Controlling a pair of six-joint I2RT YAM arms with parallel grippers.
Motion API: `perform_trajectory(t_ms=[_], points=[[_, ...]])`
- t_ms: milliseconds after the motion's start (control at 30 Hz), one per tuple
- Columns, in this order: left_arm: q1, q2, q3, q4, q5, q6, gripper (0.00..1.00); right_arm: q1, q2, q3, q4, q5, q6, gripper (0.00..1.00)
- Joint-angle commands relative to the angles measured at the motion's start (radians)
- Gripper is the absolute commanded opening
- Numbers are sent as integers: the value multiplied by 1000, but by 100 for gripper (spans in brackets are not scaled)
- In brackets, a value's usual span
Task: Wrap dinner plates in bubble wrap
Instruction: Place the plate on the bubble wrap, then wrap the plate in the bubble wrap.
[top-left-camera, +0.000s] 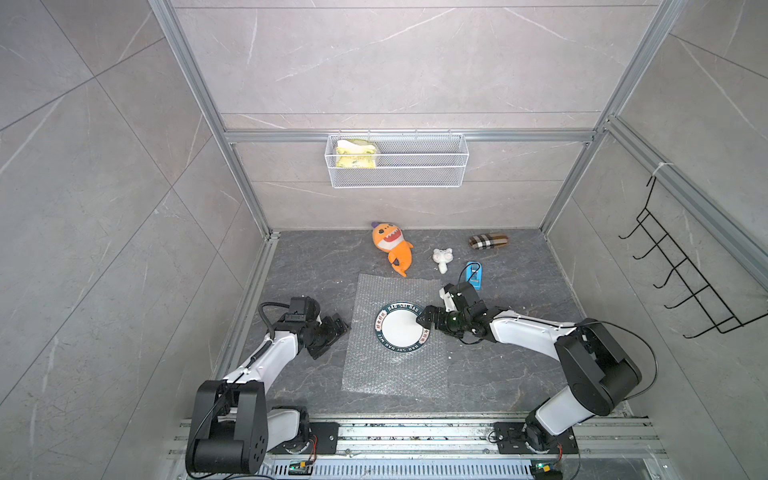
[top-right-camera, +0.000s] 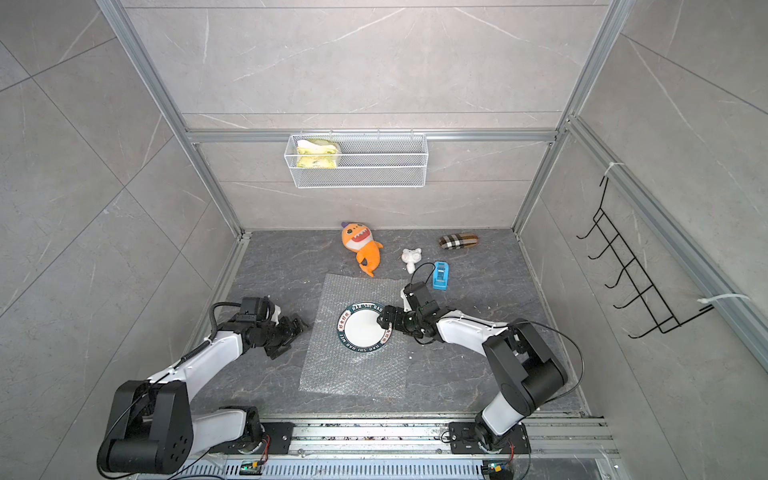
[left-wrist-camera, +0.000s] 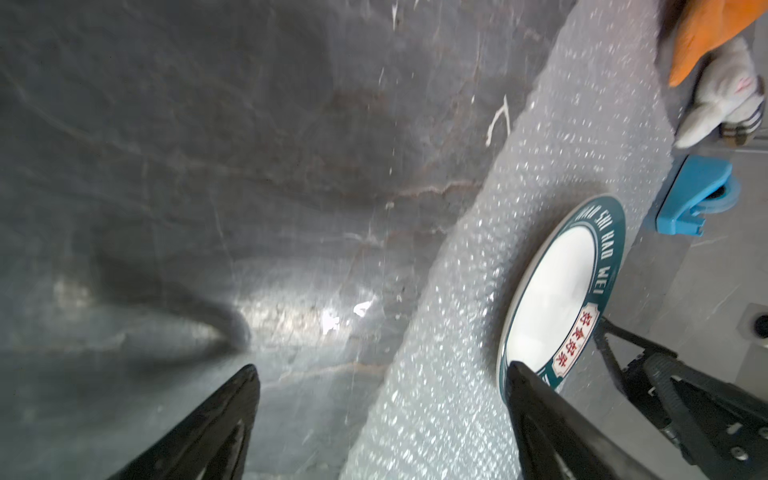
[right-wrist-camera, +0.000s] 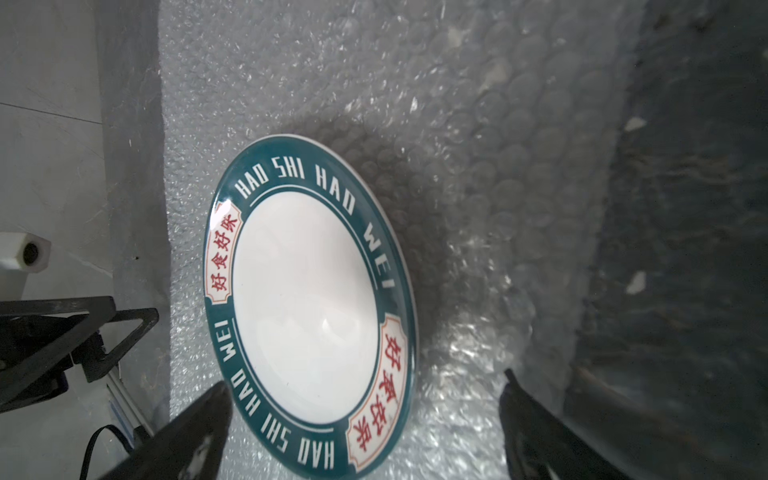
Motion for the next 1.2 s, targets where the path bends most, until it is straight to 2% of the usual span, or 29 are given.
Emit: perform_trajectory(t_ms=[0, 167, 267, 367, 600, 700, 833, 933, 1033, 1167], points=[[-60, -33, 25, -225, -30, -30, 88, 10, -70, 10, -71, 21, -8, 100], [-182, -12, 53, -385, -148, -107, 82, 17, -144, -9, -81, 30, 14, 100], [-228, 5, 40, -413, -185, -154, 76, 20, -178, -22, -90, 37, 20, 100], [-231, -29, 6, -395, -139, -191, 60, 18, -197, -29, -106, 44, 14, 100], [-234, -71, -14, -281, -7, -227, 39, 19, -184, -31, -102, 33, 4, 100], [-234, -32, 3, -285, -3, -186, 39, 18, -196, -35, -102, 28, 5, 100], [-235, 3, 58, -404, -88, -110, 56, 18, -225, -39, -104, 30, 13, 100], [-237, 9, 75, -422, -138, -101, 61, 19, -226, -35, -101, 22, 19, 100], [-239, 30, 55, -379, -133, -102, 59, 19, -216, -36, -92, 16, 23, 100], [-255, 60, -13, -263, -50, -150, 47, 18, -203, -32, -93, 14, 26, 100]])
